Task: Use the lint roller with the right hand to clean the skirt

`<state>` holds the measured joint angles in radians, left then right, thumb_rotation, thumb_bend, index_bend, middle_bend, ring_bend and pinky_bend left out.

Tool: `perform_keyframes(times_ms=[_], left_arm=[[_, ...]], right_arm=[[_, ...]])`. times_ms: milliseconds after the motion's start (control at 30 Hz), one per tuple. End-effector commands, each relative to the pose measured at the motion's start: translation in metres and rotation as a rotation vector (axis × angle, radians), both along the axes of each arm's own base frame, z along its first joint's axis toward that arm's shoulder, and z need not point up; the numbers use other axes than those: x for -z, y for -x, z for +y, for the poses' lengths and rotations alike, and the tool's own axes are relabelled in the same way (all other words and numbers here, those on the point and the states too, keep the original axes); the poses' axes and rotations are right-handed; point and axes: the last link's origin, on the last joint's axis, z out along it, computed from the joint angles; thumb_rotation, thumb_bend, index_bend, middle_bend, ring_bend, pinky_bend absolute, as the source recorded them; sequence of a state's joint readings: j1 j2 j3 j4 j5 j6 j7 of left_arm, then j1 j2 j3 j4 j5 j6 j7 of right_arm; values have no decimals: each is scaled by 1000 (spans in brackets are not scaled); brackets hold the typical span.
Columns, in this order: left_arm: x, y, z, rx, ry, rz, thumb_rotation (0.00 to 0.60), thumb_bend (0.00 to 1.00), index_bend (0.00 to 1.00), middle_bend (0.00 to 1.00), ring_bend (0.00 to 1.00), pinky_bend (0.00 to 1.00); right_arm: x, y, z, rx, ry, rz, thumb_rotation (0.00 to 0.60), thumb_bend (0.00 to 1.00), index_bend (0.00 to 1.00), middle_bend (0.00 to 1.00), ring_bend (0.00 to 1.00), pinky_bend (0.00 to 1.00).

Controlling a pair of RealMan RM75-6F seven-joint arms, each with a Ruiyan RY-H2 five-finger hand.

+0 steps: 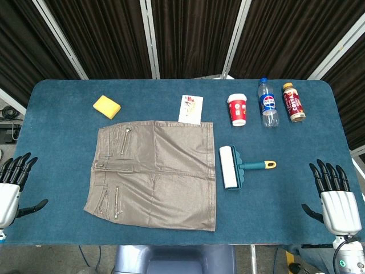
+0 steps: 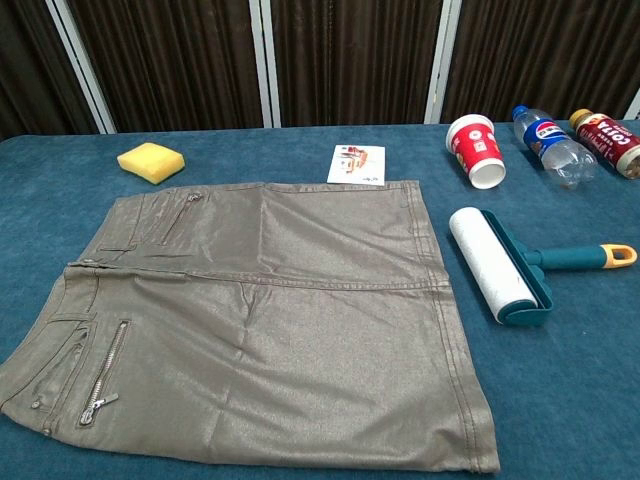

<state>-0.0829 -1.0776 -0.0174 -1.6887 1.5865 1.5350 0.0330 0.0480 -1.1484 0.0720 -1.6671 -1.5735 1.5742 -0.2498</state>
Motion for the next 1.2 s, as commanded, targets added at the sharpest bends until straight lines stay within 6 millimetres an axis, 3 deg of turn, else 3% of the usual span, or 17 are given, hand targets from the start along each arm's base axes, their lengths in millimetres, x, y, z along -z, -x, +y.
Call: perform_keyframes(times_ms=[33, 300, 433, 500, 633, 733, 933, 1200], left_arm=[[0, 0, 0, -1, 0, 0, 600, 0, 0, 0, 0, 0], [0, 1, 1, -9, -4, 3, 600, 0, 0, 0, 0, 0], [1, 2, 5, -19, -11, 11, 600, 0, 0, 0, 0, 0], [3, 4, 8, -32, -12, 21, 600, 0, 0, 0, 0, 0], [6, 7, 14, -50, -16, 30, 600, 0, 0, 0, 0, 0], [8, 8, 17, -52, -22, 38, 600, 0, 0, 0, 0, 0], [12, 11, 20, -72, -24, 60, 600, 0, 0, 0, 0, 0], [19, 18, 25, -107, -14, 88, 600, 0, 0, 0, 0, 0]], right_arm=[[0, 0, 0, 1, -2, 0, 600, 0, 0, 0, 0, 0], [9, 5, -10, 19, -58, 22, 600, 0, 0, 0, 0, 0], [22, 12, -39, 23, -181, -7, 600, 2, 0, 0, 0, 0], [30, 18, -64, 14, -238, 0, 600, 59, 3, 0, 0, 0], [48, 26, -103, 4, -299, 1, 600, 276, 66, 21, 0, 0], [64, 30, -124, 9, -344, 5, 600, 331, 84, 42, 0, 0], [89, 30, -149, -9, -395, 41, 600, 402, 119, 73, 0, 0], [118, 31, -163, -29, -458, 96, 600, 406, 131, 90, 0, 0]])
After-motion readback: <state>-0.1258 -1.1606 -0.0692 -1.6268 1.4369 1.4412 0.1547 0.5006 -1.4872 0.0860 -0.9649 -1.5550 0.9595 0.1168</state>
